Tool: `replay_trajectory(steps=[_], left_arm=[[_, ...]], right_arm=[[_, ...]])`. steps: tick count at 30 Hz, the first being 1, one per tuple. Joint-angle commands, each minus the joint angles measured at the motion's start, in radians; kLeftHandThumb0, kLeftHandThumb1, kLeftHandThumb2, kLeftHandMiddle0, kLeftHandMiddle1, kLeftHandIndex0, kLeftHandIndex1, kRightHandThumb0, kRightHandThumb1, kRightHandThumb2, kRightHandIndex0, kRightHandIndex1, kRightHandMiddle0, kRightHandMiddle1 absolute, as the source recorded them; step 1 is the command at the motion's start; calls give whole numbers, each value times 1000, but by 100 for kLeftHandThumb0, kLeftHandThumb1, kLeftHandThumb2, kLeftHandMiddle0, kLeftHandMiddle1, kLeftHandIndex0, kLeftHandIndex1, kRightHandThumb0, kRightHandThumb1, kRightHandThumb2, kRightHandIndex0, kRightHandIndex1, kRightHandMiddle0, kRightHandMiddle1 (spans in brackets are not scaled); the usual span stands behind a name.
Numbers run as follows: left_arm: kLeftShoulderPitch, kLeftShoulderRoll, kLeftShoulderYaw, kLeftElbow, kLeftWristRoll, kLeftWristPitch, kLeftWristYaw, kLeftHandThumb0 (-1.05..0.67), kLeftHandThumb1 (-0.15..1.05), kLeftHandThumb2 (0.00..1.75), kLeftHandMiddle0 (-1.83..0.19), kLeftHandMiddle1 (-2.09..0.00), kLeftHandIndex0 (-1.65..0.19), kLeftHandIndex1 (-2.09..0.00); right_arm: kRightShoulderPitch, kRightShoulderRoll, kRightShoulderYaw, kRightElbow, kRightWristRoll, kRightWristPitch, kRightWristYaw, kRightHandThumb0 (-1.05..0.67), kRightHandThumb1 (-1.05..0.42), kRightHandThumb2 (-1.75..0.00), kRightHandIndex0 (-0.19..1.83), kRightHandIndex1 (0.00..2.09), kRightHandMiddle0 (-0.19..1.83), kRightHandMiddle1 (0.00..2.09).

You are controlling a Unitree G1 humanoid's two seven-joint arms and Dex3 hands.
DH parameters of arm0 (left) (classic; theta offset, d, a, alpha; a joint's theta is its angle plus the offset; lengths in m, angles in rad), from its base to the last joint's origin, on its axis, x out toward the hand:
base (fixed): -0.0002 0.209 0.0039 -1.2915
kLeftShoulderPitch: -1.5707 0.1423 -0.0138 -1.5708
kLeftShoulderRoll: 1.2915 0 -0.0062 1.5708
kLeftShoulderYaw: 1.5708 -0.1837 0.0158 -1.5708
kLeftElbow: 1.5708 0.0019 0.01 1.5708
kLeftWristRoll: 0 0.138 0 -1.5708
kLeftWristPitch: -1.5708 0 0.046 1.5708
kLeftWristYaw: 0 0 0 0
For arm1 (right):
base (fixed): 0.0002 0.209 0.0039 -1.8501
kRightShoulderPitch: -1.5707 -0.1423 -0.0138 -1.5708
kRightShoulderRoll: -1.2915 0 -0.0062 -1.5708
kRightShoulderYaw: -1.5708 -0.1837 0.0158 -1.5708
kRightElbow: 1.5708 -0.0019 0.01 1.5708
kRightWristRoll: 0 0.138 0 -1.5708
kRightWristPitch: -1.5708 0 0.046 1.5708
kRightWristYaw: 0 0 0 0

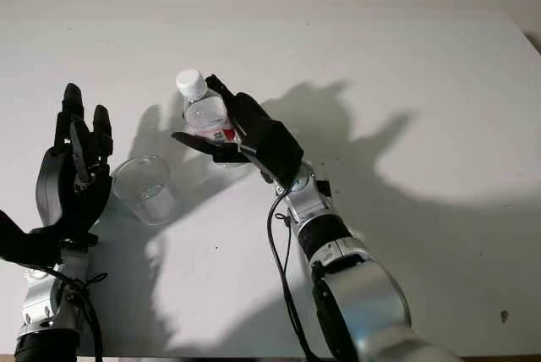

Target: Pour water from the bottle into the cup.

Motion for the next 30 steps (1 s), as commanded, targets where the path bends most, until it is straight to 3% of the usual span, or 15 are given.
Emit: replay_trajectory(steps=[1, 5, 8, 11, 13, 22, 30], left_arm=[[9, -9, 0, 19, -4, -11, -8, -71, 105, 63, 19, 0, 19, 0], [6, -10, 1, 21, -6, -14, -12, -71, 105, 63, 19, 0, 19, 0], [0, -10, 2, 28, -6, -17, -14, -71, 105, 63, 19, 0, 19, 0], [-4, -12, 1, 30, -6, -17, -12, -72, 105, 61, 19, 0, 19, 0], [-4, -12, 1, 29, -7, -14, -12, -72, 105, 61, 19, 0, 19, 0], [5, -20, -4, 17, -1, -19, -3, -72, 105, 63, 19, 0, 19, 0], [8, -29, -8, 15, 3, -25, 8, -71, 105, 62, 19, 0, 19, 0]], right_arm=[[-25, -11, -8, 0, -2, -12, -26, -42, -105, -63, 183, 209, 183, 209], [-70, -46, 11, -5, -47, -39, -78, -35, -105, -58, 183, 209, 179, 209], [-107, -79, 63, 0, -135, -78, -134, -34, -105, -50, 172, 209, 153, 209], [-139, -108, 123, 3, -230, -120, -194, -33, -105, -41, 143, 209, 113, 209], [-163, -132, 174, 3, -310, -154, -259, -33, -105, -37, 132, 209, 103, 209], [-301, -200, 441, 35, -710, -179, -706, -42, -105, -16, 127, 209, 99, 209], [-387, -224, 623, 83, -903, -158, -894, -45, -105, -20, 131, 209, 100, 209]])
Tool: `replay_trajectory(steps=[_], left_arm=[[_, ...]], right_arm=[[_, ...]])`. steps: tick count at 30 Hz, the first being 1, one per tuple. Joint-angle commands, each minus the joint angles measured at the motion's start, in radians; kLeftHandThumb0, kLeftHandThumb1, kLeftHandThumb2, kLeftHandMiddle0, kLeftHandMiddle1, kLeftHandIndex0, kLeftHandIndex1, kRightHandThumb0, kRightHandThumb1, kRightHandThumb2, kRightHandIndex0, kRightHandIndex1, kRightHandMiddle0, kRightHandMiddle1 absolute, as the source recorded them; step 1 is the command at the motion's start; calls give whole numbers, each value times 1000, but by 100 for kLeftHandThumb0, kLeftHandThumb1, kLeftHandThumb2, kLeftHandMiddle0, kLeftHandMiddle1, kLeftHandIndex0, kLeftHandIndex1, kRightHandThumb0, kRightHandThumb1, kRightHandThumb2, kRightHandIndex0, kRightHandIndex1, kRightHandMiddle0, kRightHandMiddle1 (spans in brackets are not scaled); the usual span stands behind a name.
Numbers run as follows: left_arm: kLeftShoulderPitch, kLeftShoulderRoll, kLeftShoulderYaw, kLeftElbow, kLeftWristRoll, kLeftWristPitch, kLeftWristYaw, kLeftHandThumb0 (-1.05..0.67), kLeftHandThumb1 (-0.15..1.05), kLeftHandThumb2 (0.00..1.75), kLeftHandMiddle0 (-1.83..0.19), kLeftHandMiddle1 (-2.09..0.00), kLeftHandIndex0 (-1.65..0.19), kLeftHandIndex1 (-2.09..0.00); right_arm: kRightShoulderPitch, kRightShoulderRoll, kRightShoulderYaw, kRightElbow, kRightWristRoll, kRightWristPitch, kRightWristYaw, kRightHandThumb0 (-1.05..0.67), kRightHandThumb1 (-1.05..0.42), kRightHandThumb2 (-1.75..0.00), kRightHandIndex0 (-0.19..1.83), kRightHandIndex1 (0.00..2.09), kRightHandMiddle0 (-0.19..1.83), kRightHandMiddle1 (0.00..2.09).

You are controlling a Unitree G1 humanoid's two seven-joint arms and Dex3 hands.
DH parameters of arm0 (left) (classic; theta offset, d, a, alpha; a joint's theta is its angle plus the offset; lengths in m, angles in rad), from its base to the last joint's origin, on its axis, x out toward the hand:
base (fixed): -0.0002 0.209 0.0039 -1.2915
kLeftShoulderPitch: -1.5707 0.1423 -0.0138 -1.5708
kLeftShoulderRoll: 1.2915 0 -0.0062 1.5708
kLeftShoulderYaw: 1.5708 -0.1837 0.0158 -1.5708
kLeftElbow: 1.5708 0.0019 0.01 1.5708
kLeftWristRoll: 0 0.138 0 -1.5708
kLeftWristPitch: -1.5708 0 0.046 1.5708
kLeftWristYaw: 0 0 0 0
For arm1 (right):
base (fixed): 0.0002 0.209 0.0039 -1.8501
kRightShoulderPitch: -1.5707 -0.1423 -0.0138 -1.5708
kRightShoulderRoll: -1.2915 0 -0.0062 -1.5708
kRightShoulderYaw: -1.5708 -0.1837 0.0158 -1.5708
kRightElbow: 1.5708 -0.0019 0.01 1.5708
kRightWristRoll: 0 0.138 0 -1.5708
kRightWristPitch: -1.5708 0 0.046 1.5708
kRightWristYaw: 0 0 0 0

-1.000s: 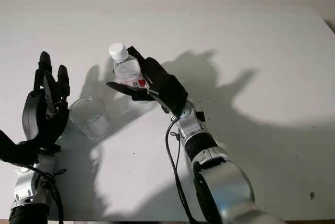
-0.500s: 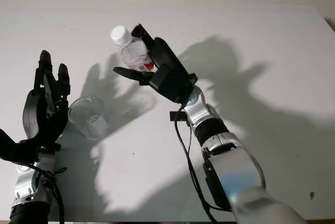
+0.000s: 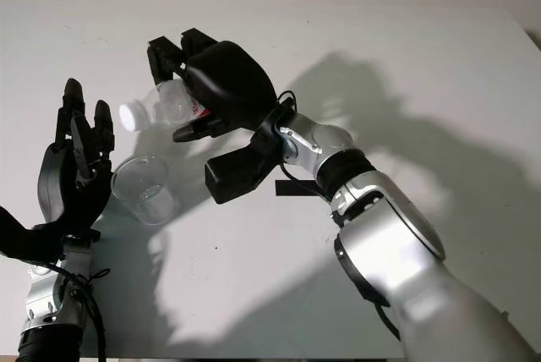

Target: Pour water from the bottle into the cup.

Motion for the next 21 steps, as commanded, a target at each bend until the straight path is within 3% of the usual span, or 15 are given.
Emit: replay_trajectory(steps=[1, 9, 16, 21], left_arm=[[27, -21, -5, 8, 6, -13, 4, -71, 105, 62, 19, 0, 19, 0], [23, -28, -7, 14, 4, -17, 4, -71, 105, 61, 19, 0, 19, 0], [21, -35, -10, 16, 6, -20, 11, -71, 105, 60, 19, 0, 19, 0], [15, -37, -11, 32, 3, -29, 1, -71, 105, 61, 19, 0, 19, 0]], right_arm=[[-48, -12, 37, 6, -35, 13, -41, -45, -105, -18, 130, 209, 95, 209], [-96, -17, 155, 18, -155, 94, -225, -43, -105, -11, 131, 209, 80, 209], [-142, -26, 243, 19, -235, 132, -354, -43, -101, -5, 123, 209, 49, 197], [-180, -27, 295, 10, -288, 173, -414, -42, -104, -9, 125, 209, 58, 209]])
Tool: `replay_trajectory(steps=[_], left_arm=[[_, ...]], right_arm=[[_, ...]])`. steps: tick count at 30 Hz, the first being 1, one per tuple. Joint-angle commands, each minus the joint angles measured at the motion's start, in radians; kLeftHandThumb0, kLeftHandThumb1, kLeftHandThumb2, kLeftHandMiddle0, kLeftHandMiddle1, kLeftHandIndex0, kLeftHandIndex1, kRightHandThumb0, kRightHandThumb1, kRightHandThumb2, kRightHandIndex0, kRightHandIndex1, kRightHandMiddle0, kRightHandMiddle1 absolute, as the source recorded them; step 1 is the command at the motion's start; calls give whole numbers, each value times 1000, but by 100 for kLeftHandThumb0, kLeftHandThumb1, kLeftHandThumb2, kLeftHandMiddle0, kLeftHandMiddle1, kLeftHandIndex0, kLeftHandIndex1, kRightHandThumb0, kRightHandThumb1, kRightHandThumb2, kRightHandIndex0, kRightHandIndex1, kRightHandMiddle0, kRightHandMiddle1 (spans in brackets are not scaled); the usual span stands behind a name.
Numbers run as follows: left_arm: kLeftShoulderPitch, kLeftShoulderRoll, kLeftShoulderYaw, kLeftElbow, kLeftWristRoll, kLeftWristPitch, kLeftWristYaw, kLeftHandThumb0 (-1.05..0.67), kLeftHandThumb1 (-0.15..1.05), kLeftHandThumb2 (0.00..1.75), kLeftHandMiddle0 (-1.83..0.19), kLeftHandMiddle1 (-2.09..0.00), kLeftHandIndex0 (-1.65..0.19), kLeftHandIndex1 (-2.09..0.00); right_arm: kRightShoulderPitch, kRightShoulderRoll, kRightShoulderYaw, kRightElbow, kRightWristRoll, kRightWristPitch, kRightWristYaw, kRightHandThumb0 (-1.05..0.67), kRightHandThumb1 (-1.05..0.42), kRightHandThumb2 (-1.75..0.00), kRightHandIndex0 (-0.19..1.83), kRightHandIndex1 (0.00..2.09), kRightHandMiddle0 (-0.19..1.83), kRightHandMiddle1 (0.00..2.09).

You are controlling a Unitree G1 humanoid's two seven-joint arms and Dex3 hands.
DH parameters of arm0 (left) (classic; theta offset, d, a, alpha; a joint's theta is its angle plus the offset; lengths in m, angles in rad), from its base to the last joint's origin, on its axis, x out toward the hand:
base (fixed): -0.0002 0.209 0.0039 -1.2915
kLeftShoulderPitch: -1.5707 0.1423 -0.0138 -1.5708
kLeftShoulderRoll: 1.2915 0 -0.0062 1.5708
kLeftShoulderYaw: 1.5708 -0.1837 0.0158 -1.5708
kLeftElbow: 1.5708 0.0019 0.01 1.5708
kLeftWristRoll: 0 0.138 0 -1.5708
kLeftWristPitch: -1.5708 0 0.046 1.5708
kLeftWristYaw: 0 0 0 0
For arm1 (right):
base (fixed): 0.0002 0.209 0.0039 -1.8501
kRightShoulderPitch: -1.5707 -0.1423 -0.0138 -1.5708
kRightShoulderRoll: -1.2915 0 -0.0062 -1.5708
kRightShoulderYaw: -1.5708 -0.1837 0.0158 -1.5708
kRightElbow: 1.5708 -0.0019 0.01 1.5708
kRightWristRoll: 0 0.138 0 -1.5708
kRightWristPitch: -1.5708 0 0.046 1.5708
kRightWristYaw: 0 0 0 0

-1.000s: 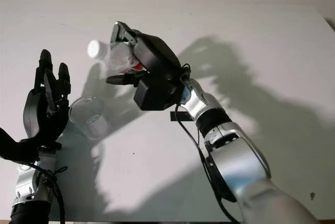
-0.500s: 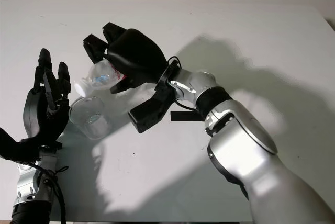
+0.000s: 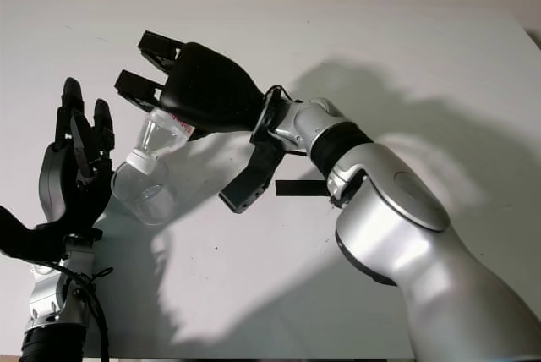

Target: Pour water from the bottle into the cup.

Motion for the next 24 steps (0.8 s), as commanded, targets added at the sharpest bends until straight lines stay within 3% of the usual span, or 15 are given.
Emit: replay_trajectory(steps=[1, 9, 20, 24], left_arm=[[21, -20, -7, 33, 5, -16, -7, -71, 105, 61, 19, 0, 19, 0], [20, -23, -9, 37, 10, -26, -1, -71, 105, 62, 19, 0, 19, 0], [18, -24, -7, 41, 4, -25, -2, -70, 105, 62, 19, 0, 19, 0], [17, -23, -6, 42, 3, -25, -3, -70, 105, 62, 19, 0, 19, 0]], right_arm=[[-57, -6, 13, -11, -13, 27, -37, -42, -104, -10, 125, 209, 60, 209], [-86, 0, 55, -10, -42, 69, -89, -45, -104, -9, 113, 209, 48, 201], [-96, 3, 89, -14, -59, 82, -139, -44, -105, -21, 119, 209, 81, 209], [-93, 5, 89, -17, -61, 93, -148, -43, -105, -23, 123, 209, 80, 209]])
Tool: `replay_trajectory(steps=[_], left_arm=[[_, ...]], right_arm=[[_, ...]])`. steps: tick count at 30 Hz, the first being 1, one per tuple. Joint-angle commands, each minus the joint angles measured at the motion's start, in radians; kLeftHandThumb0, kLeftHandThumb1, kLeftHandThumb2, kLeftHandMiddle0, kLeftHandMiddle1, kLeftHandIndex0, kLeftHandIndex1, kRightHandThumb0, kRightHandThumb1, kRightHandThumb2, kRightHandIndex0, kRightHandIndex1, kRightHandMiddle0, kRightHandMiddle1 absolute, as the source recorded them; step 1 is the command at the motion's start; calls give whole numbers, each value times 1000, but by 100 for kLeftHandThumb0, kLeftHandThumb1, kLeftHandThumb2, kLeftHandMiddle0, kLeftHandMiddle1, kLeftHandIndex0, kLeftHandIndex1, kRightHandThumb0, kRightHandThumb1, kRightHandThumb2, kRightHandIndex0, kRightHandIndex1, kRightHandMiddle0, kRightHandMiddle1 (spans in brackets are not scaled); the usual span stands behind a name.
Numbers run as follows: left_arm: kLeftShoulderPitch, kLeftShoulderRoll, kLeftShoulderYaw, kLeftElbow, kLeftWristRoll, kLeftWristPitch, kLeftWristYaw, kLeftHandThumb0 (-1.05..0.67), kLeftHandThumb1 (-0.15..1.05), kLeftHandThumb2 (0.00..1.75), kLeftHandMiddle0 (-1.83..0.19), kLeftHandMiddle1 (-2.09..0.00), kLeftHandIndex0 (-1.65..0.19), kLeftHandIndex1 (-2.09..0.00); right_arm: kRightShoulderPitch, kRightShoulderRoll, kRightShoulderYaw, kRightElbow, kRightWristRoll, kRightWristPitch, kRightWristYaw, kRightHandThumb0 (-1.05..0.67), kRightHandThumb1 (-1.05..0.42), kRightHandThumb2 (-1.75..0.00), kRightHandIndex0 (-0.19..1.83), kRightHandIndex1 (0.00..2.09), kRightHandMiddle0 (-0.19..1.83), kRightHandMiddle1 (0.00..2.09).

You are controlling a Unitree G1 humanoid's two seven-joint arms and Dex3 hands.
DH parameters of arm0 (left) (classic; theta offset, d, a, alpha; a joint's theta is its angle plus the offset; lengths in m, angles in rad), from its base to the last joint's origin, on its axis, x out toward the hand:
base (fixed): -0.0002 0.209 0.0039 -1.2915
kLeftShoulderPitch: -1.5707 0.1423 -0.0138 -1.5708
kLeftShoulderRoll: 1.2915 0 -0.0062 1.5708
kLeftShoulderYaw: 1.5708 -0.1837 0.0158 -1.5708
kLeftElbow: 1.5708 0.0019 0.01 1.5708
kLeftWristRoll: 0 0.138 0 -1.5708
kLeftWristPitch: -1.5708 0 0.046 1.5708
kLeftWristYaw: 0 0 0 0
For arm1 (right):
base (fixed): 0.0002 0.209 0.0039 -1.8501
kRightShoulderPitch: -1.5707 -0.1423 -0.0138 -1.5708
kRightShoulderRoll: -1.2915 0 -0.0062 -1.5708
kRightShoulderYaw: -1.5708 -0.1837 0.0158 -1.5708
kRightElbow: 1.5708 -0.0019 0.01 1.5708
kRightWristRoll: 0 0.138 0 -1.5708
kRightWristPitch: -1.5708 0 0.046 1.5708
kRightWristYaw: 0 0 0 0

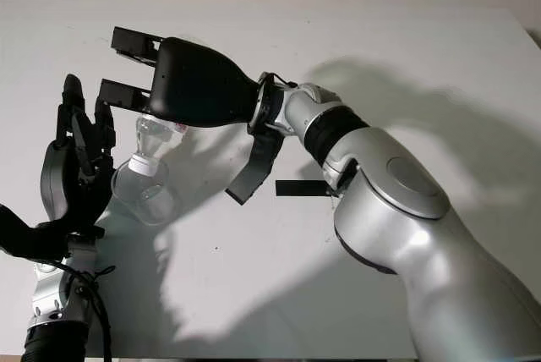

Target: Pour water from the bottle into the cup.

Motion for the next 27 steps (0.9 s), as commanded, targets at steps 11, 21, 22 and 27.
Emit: replay_trajectory(steps=[11, 21, 22, 27], left_arm=[[23, -18, 1, 37, -1, -9, -3, -71, 105, 60, 19, 0, 19, 0], [21, -8, 9, 42, -7, -10, -14, -70, 105, 61, 19, 0, 19, 0], [20, -7, 11, 43, -7, -9, -16, -70, 105, 61, 19, 0, 19, 0], [10, 1, 14, 51, -7, -2, -20, -71, 105, 60, 19, 0, 19, 0]], right_arm=[[11, 1, -108, -3, 161, -98, 106, -43, -105, -11, 122, 209, 50, 204], [179, -39, -533, -34, 745, -283, 721, -40, -105, -23, 131, 209, 106, 209], [197, -35, -582, -37, 820, -274, 823, -39, -105, -25, 131, 209, 107, 209], [303, -42, -776, -103, 1099, -179, 1182, -35, -105, -32, 114, 209, 96, 209]])
